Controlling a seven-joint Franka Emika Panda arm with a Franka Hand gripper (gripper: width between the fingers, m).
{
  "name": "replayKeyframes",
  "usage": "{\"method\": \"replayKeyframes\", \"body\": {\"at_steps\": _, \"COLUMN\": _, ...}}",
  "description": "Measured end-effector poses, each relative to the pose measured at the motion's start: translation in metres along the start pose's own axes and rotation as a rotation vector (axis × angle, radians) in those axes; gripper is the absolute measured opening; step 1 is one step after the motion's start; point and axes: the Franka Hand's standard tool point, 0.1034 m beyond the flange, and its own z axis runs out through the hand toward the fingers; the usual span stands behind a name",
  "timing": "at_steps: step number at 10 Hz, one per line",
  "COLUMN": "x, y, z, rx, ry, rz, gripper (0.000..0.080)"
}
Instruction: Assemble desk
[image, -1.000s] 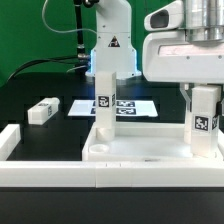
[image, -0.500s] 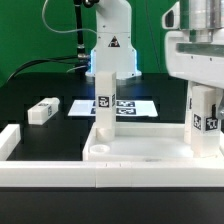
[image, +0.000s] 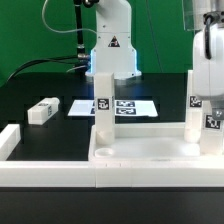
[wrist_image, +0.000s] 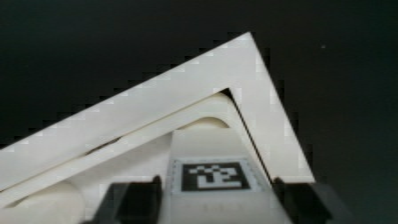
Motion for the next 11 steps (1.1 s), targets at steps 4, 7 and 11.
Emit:
{"method": "replayKeyframes", "body": {"at_steps": 4, "x": -0.007, "y": 0.002, "z": -0.007, "rx": 0.011, "ry": -0.003, "rz": -0.62, "gripper": 0.0637}}
{"method": "replayKeyframes", "body": {"at_steps": 7, "x": -0.012, "y": 0.0, "z": -0.014, "rx": 0.034, "ry": -0.008, "rz": -0.846, "gripper": 0.0649}}
{"method": "replayKeyframes", "body": {"at_steps": 11, "x": 0.012, "y": 0.0, "z": -0.01, "rx": 0.043, "ry": 0.031, "rz": -1.351, "gripper": 0.0649}}
